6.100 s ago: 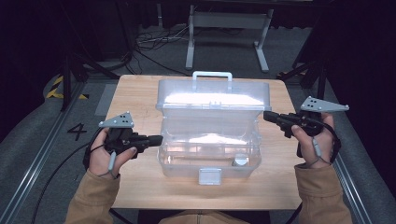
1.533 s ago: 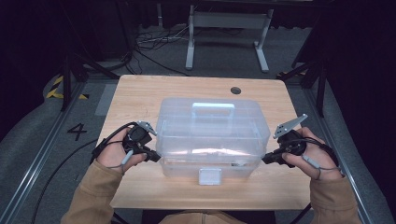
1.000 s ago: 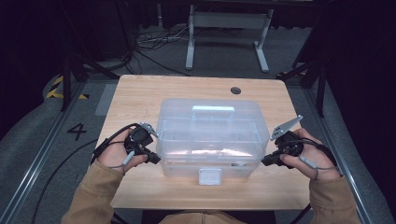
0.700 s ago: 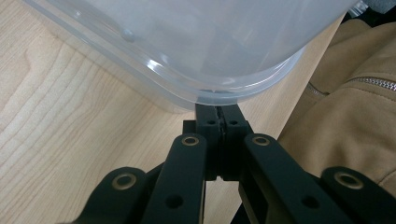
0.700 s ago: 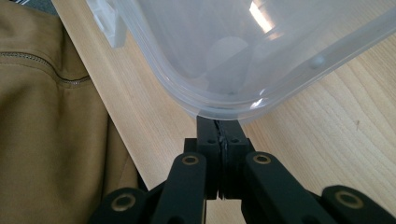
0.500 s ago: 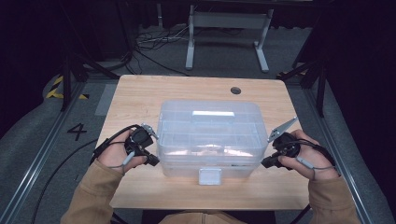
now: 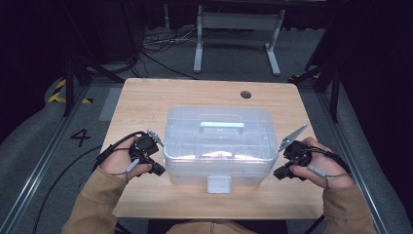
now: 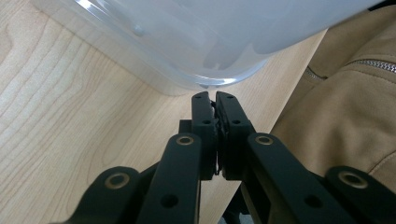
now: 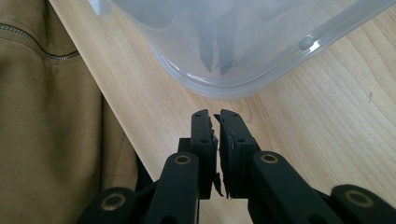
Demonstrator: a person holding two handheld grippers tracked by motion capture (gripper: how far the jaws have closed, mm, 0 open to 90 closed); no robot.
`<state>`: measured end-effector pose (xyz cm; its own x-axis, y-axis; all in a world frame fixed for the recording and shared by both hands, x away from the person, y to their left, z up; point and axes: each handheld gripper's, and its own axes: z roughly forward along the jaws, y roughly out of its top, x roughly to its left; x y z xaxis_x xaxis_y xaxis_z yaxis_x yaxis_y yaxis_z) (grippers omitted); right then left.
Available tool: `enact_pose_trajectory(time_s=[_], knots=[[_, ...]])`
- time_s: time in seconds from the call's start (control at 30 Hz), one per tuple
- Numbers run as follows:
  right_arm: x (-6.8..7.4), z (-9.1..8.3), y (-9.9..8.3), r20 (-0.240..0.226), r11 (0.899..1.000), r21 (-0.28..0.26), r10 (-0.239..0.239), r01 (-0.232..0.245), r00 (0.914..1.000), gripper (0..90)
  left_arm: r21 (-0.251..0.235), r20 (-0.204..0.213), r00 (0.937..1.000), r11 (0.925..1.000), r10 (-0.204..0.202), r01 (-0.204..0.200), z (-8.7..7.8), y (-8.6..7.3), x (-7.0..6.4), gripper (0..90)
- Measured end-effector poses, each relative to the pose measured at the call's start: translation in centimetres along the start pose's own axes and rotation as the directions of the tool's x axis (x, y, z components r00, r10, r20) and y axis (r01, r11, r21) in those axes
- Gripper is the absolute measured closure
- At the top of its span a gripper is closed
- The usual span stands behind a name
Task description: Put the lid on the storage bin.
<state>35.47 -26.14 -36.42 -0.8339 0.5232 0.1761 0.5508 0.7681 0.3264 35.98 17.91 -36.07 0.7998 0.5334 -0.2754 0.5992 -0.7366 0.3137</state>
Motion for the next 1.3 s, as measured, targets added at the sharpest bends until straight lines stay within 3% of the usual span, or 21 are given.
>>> enact_pose_trajectory(time_s=[0.27,0.37,0.57,0.67,0.7,0.83,0.93,1.0,1.03,1.07,1.1,1.17,1.2,1.23,1.27,1.3], knots=[[-0.1,-0.6,-0.3,-0.012,0.999,-0.045,0.002,-0.003,0.9999,80.1,-0.043,-0.009,0.9997,0.9988,-0.023,0.022,-0.8,-0.5,0.3,82.0],[-0.4,-1.3,-0.5,-0.011,0.996,-0.085,0.007,-0.008,0.9999,76.9,-0.091,-0.021,0.9985,0.9947,-0.051,0.049,-1.5,-1.0,0.5,79.9],[-1.1,-2.7,-1.0,0.003,0.986,-0.162,0.028,-0.027,0.9996,71.5,-0.203,-0.051,0.9941,0.9756,-0.096,0.084,-2.3,-1.9,0.8,74.2],[-1.5,-3.4,-1.1,0.021,0.975,-0.216,0.049,-0.043,0.9986,68.9,-0.282,-0.080,0.9868,0.9527,-0.141,0.114,-2.8,-2.6,1.1,70.0],[-1.8,-3.6,-1.1,0.033,0.969,-0.243,0.063,-0.054,0.9974,66.6,-0.290,-0.085,0.9856,0.9499,-0.146,0.116,-3.0,-2.8,1.2,70.0],[-2.4,-3.9,-0.9,0.065,0.945,-0.318,0.100,-0.074,0.9929,60.2,-0.363,-0.103,0.9753,0.9204,-0.196,0.146,-3.4,-3.6,1.6,67.0],[-3.2,-4.1,-0.8,0.092,0.914,-0.393,0.147,-0.100,0.9848,56.4,-0.409,-0.132,0.9631,0.8978,-0.234,0.162,-3.6,-4.1,2.2,62.4],[-3.7,-4.1,-0.8,0.096,0.888,-0.443,0.186,-0.125,0.9779,52.9,-0.435,-0.133,0.9572,0.8829,-0.257,0.177,-3.7,-4.5,2.6,60.2],[-3.9,-4.2,-0.8,0.109,0.880,-0.460,0.191,-0.121,0.9755,51.5,-0.449,-0.133,0.9545,0.8750,-0.267,0.182,-3.7,-4.7,2.8,58.5],[-3.9,-4.2,-0.8,0.109,0.880,-0.460,0.191,-0.121,0.9755,51.5,-0.449,-0.133,0.9545,0.8750,-0.267,0.182,-3.7,-4.7,2.8,57.9],[-4.5,-4.2,-0.8,0.145,0.855,-0.506,0.216,-0.115,0.9657,48.2,-0.466,-0.140,0.9497,0.8648,-0.280,0.186,-3.7,-4.9,3.0,56.8],[-4.9,-4.3,-1.0,0.166,0.840,-0.531,0.232,-0.112,0.9585,46.3,-0.492,-0.155,0.9398,0.8490,-0.304,0.194,-3.8,-5.1,3.4,53.7],[-4.9,-4.3,-1.0,0.166,0.840,-0.531,0.232,-0.112,0.9585,46.3,-0.507,-0.147,0.9358,0.8367,-0.320,0.207,-3.7,-5.2,3.6,53.7],[-5.2,-4.2,-1.1,0.176,0.832,-0.542,0.247,-0.116,0.9528,45.2,-0.526,-0.151,0.9284,0.8226,-0.340,0.215,-3.6,-5.3,4.0,51.5],[-5.8,-4.2,-1.3,0.199,0.816,-0.568,0.262,-0.107,0.9444,44.0,-0.541,-0.158,0.9221,0.8125,-0.353,0.218,-3.5,-5.3,4.4,48.9],[-5.8,-4.2,-1.3,0.199,0.816,-0.568,0.262,-0.107,0.9444,44.0,-0.541,-0.158,0.9221,0.8125,-0.353,0.218,-3.5,-5.3,4.4,47.7]])
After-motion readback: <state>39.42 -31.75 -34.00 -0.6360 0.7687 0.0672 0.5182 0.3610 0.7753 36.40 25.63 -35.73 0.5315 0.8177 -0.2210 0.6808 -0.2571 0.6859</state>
